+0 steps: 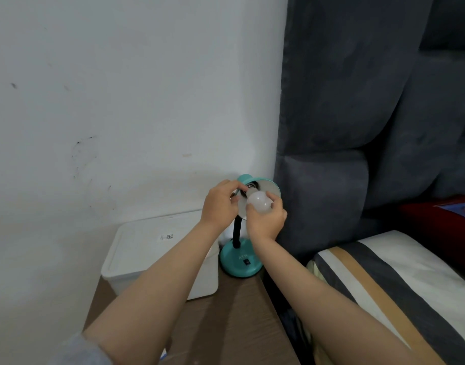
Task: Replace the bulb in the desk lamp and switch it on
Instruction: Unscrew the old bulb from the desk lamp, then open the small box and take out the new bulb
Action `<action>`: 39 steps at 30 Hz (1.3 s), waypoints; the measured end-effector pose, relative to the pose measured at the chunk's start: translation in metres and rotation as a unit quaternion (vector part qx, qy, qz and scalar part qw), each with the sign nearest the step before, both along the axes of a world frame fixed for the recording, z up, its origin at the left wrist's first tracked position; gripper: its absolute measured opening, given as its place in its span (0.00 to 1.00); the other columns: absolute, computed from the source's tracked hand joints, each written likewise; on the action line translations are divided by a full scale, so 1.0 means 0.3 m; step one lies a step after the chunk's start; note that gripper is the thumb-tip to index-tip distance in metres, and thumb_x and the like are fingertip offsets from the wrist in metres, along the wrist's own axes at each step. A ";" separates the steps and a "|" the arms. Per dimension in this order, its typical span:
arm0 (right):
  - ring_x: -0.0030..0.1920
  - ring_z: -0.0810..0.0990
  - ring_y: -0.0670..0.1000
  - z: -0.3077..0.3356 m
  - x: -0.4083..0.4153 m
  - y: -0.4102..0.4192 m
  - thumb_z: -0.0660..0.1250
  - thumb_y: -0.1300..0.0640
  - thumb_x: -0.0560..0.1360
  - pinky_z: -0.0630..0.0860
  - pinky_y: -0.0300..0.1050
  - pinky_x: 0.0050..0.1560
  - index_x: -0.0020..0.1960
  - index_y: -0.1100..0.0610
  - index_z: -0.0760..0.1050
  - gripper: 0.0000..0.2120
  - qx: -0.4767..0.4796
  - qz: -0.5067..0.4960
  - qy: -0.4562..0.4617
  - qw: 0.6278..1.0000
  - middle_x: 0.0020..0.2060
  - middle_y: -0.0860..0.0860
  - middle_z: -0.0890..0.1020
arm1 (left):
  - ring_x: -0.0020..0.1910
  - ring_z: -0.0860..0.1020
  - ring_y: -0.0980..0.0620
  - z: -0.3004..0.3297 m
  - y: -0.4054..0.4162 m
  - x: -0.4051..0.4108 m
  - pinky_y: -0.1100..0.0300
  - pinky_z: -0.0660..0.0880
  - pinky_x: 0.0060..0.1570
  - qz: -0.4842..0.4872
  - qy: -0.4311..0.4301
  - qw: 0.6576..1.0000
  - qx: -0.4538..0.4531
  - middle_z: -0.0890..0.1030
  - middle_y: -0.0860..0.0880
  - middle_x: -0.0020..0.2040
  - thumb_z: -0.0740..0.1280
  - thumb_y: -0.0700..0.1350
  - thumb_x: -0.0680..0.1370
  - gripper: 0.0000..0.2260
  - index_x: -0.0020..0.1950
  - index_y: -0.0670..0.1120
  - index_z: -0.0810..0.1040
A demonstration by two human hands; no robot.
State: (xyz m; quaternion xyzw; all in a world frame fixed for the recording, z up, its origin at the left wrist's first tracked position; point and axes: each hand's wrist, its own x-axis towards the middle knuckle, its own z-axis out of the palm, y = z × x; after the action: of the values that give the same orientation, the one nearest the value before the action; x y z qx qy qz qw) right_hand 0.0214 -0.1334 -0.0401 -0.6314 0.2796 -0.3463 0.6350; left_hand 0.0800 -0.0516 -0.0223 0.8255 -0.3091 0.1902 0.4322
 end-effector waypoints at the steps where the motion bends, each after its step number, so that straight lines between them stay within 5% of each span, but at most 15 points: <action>1: 0.50 0.72 0.51 -0.001 -0.004 -0.002 0.71 0.65 0.68 0.68 0.39 0.45 0.61 0.53 0.72 0.23 -0.010 0.007 -0.005 1.000 0.61 0.55 0.69 | 0.44 0.78 0.45 0.002 0.001 -0.001 0.45 0.78 0.47 -0.001 -0.001 1.000 0.002 0.80 0.45 0.45 0.63 0.30 0.70 0.17 0.49 0.51 0.80; 6: 0.45 0.75 0.51 -0.002 -0.034 -0.017 0.71 0.68 0.65 0.69 0.27 0.34 0.56 0.52 0.72 0.23 -0.045 0.015 -0.024 0.999 0.58 0.54 0.68 | 0.45 0.78 0.45 0.012 -0.001 -0.003 0.45 0.77 0.48 0.001 0.005 1.000 0.010 0.80 0.45 0.46 0.62 0.30 0.70 0.17 0.50 0.49 0.80; 16: 0.44 0.77 0.48 -0.023 -0.197 0.007 0.76 0.52 0.66 0.74 0.40 0.43 0.57 0.49 0.71 0.23 -0.107 0.046 -0.023 0.993 0.52 0.54 0.75 | 0.63 0.73 0.47 0.028 0.076 -0.134 0.65 0.66 0.59 -0.006 0.060 0.995 0.079 0.75 0.46 0.66 0.60 0.33 0.76 0.23 0.69 0.48 0.67; 22: 0.48 0.79 0.53 -0.050 -0.290 0.101 0.75 0.51 0.65 0.79 0.55 0.50 0.54 0.48 0.69 0.21 -0.119 0.076 -0.014 0.990 0.52 0.54 0.77 | 0.67 0.70 0.47 -0.040 0.250 -0.270 0.52 0.66 0.68 0.068 0.106 0.991 0.040 0.71 0.45 0.69 0.61 0.38 0.77 0.21 0.69 0.46 0.66; 33: 0.45 0.78 0.54 -0.239 -0.420 0.317 0.75 0.53 0.65 0.72 0.41 0.39 0.53 0.54 0.68 0.21 -0.111 0.141 0.068 0.981 0.50 0.55 0.77 | 0.64 0.69 0.44 -0.290 0.617 -0.473 0.51 0.68 0.62 0.211 0.174 0.953 0.129 0.73 0.43 0.64 0.67 0.48 0.75 0.20 0.66 0.44 0.69; 39: 0.42 0.78 0.50 -0.396 -0.406 0.429 0.73 0.46 0.64 0.77 0.47 0.41 0.48 0.47 0.67 0.19 -0.112 0.162 0.157 0.968 0.48 0.49 0.78 | 0.59 0.71 0.42 -0.406 0.713 -0.509 0.51 0.72 0.55 0.283 0.232 0.916 0.163 0.71 0.41 0.61 0.71 0.58 0.69 0.29 0.64 0.45 0.70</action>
State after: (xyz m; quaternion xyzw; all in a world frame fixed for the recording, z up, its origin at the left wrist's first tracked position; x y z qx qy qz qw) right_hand -0.1003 -0.0048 -0.1590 -0.7820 0.2292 -0.1639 0.5560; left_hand -0.0728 0.1622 -0.1440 0.9585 0.0200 0.0543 0.2791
